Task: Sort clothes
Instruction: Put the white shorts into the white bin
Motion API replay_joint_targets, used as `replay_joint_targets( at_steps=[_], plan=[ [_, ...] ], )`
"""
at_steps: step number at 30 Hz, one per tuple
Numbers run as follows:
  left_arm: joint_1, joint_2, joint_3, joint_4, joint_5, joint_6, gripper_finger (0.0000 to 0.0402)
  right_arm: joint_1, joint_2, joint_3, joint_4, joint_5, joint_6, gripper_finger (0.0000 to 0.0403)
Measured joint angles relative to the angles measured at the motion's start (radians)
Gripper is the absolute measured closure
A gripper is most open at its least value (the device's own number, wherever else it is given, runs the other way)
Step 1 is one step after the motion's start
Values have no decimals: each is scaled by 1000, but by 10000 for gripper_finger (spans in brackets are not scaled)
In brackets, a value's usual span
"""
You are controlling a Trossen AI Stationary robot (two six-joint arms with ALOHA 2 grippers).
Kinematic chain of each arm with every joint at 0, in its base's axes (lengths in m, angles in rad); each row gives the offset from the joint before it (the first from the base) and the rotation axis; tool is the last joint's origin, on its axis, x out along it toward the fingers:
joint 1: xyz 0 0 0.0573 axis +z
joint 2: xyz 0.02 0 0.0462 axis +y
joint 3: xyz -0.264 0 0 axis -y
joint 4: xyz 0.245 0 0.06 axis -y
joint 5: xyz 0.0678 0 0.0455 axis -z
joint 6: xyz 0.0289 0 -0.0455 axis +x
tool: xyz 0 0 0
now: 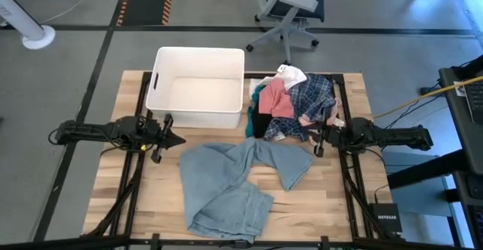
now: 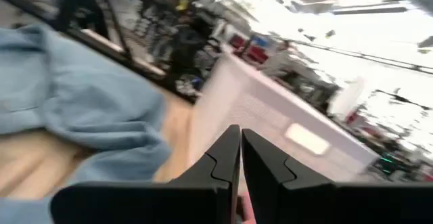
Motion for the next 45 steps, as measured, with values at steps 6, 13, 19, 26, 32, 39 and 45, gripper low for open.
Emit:
replay_joint_targets(
  at_steps=[6,13,19,26,32,39,45],
  plan=[
    [0,0,-1,8,0,13,402,0,0,0,71,-2,-4,368],
    [0,0,-3,86,0,-55,402,0,0,0,67,31,-25,368],
    [0,0,-3,124,-30,-52,402,0,22,0,68,145,19,368],
    [0,26,-1,214,-51,35,402,0,147,66,71,143,51,368],
    [0,99,23,241,-63,64,402,0,336,242,-20,143,25,368],
    [-1,246,86,241,-24,45,402,1,612,499,-228,43,32,368],
    [-1,327,106,240,-21,43,402,2,811,671,-434,-13,55,368]
  ],
)
